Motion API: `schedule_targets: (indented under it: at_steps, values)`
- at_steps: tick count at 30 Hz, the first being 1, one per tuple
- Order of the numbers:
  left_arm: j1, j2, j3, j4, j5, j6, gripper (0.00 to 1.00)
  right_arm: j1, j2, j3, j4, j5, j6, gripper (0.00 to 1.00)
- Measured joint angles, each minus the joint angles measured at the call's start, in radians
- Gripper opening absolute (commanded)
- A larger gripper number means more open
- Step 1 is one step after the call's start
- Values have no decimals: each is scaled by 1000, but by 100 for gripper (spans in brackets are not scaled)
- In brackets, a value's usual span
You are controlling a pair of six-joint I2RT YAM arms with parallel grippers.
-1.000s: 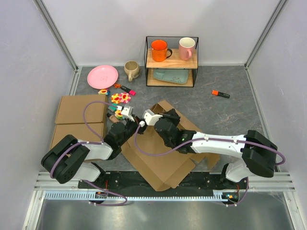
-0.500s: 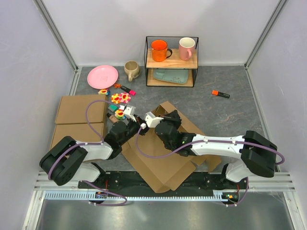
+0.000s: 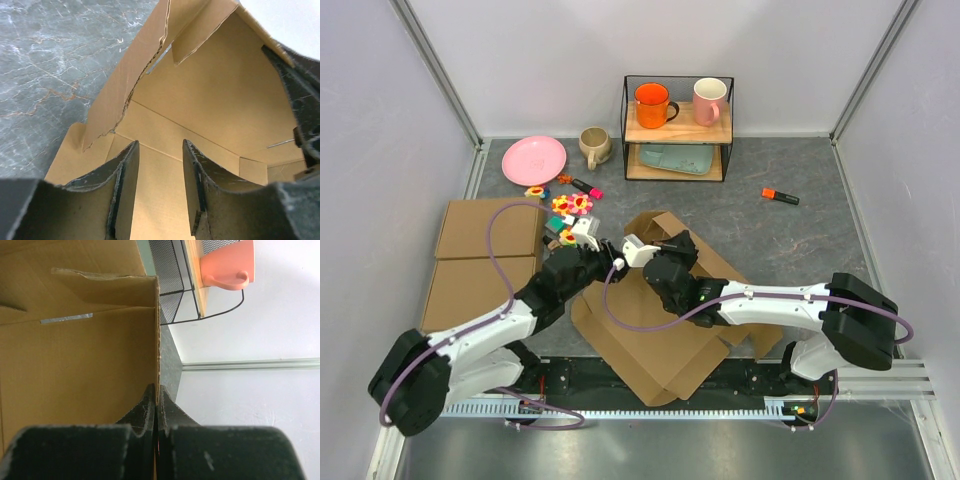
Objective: Fold the paper box
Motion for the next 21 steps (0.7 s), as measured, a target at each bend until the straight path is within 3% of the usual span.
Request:
schedule_targets:
  at_steps: [7,12,14,18,21]
  values:
    - [1,-239,50,-284,-134,19,52,0,0,0,-1,-2,0,0]
    - [44,-342,8,-321,-304,-31,52,0,-1,0,-2,-2,0,0]
    - [118,-277,4,-282,-295,-56,52,0,-2,0,-4,-4,0,0]
    - [293,10,30,-164,-178,-117,53,0,-6,0,-8,-8,3,0]
    - [337,215,113,-121,-44,-135,53,0,-10,0,-12,-14,5,0]
